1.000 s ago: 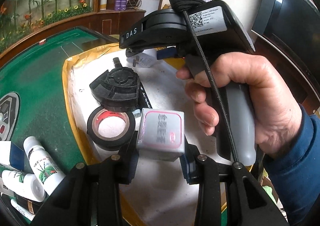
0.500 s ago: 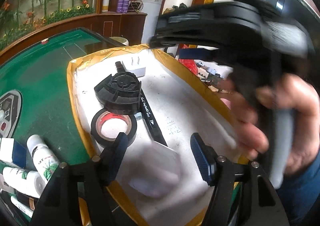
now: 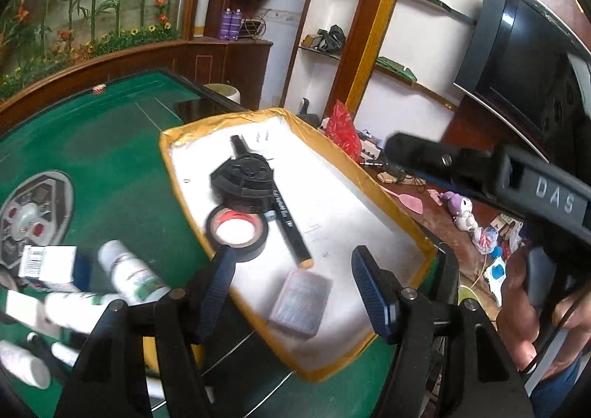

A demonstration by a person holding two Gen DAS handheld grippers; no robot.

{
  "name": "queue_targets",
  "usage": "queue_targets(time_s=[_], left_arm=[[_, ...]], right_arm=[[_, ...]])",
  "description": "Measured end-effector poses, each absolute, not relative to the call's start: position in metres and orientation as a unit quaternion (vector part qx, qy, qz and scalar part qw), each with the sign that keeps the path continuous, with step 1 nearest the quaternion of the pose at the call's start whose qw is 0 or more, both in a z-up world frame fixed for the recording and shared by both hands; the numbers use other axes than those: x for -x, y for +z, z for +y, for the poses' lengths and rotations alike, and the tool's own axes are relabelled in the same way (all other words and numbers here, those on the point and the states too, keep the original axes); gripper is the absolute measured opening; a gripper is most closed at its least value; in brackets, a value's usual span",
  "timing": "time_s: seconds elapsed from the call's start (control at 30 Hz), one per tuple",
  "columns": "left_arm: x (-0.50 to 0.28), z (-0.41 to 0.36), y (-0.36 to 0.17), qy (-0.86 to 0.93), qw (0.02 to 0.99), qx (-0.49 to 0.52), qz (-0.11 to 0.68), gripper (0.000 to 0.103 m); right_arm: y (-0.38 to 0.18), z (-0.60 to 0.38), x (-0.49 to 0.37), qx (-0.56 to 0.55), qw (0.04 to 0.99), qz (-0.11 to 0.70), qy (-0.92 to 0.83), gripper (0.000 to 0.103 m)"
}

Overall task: Organize rigid objects
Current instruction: 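Open the left tool to drop the box into the tray while the right releases the switch, then grasp the white red-labelled pill bottle with the left tool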

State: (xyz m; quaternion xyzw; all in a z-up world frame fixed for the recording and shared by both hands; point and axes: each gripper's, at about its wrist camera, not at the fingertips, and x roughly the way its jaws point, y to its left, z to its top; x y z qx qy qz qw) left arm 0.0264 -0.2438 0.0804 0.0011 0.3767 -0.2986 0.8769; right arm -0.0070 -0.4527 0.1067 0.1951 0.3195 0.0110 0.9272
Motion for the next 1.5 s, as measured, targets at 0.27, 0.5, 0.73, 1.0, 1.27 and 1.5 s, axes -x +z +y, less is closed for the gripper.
queue_targets(time_s=[0.27, 0.5, 0.73, 1.0, 1.27, 1.5], left_arm=[[-0.01, -0.163, 0.096, -0.286, 0.885, -0.002, 0.366, 0.066], [0.005, -0.06, 0.087, -0.216, 0.903, -0.06, 0.368, 0.068], [-0.009, -0.025, 0.051, -0.216, 0.88, -0.075, 0.416, 0.068], [-0.047, -0.022, 0.029, -0.199, 0.862, -0.021, 0.466, 0.068], [-0.055, -0.03, 0.018, -0.165, 0.862, -0.021, 0.479, 0.07], [-0.052, -0.037, 0.011, -0.162, 0.867, -0.061, 0.467, 0.069]], right_arm=[[0.104, -0.423, 0.018, -0.191, 0.924, 0.329, 0.045, 0.056], [0.091, -0.377, 0.018, -0.161, 0.913, 0.359, 0.107, 0.056], [0.078, -0.348, 0.016, -0.145, 0.904, 0.377, 0.14, 0.056], [0.072, -0.334, 0.021, -0.131, 0.899, 0.387, 0.154, 0.056], [0.058, -0.308, 0.017, -0.11, 0.89, 0.405, 0.18, 0.056], [0.038, -0.279, 0.014, -0.097, 0.87, 0.435, 0.21, 0.056]])
